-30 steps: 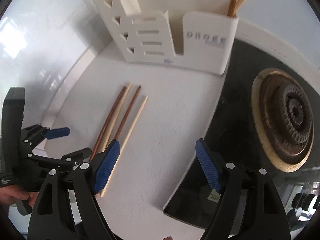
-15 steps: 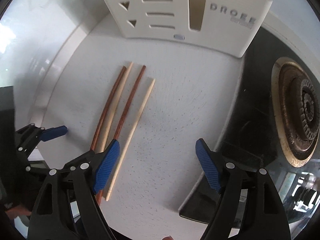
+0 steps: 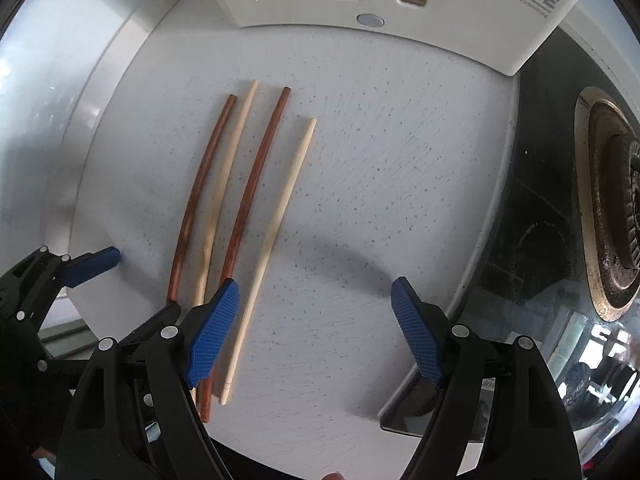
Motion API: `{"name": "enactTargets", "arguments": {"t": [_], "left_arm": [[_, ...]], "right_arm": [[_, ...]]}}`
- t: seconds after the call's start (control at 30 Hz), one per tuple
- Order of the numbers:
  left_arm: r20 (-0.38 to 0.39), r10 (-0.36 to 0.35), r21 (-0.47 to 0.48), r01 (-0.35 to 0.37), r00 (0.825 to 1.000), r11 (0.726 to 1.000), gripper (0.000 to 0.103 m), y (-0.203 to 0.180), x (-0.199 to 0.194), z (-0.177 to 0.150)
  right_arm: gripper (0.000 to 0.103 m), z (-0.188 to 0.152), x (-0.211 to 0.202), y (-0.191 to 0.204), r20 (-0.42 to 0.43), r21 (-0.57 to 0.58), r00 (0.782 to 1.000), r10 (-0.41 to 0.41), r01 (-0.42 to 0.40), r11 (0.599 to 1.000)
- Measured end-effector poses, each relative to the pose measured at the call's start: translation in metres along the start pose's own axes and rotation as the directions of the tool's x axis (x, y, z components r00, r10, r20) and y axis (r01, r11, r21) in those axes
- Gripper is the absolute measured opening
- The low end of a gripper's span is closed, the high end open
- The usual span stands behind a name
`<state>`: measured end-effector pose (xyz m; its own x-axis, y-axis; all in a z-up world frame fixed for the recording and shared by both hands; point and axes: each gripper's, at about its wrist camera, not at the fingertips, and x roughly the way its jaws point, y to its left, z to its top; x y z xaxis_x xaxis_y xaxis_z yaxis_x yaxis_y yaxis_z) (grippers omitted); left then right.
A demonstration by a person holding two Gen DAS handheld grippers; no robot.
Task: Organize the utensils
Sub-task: 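Withdraw both tools back to the remaining chopsticks on the counter, then grasp a reddish-brown chopstick with left tool while right tool closes on a light one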
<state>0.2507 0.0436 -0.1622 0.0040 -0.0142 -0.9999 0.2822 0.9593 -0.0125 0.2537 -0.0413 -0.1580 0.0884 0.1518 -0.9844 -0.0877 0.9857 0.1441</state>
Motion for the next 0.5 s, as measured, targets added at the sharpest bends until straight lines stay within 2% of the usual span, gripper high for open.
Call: {"name": "enactTargets", "arguments": {"t": [0.23,0.33,0.5], "left_arm": [[-0.042,0.018,0.025,-0.017,0.999,1.0,0.065,0.002,0.004,0.01],[-0.051,0.019,0.016,-0.018,0.999,1.0,0.058,0.006,0.005,0.016],[-0.054,0.017,-0.012,-0.018,0.998,1.0,0.035,0.02,0.003,0.022]], "right_arm": [[0.078,0.023,0.012,0.02,-0.056,-0.023,0.996,-0.07,0.069,0.997],[0.078,0.027,0.014,0.024,-0.071,-0.018,0.993,-0.098,0.097,0.995],[0.078,0.035,0.018,0.032,-0.088,-0.018,0.987,-0.132,0.131,0.991]]}}
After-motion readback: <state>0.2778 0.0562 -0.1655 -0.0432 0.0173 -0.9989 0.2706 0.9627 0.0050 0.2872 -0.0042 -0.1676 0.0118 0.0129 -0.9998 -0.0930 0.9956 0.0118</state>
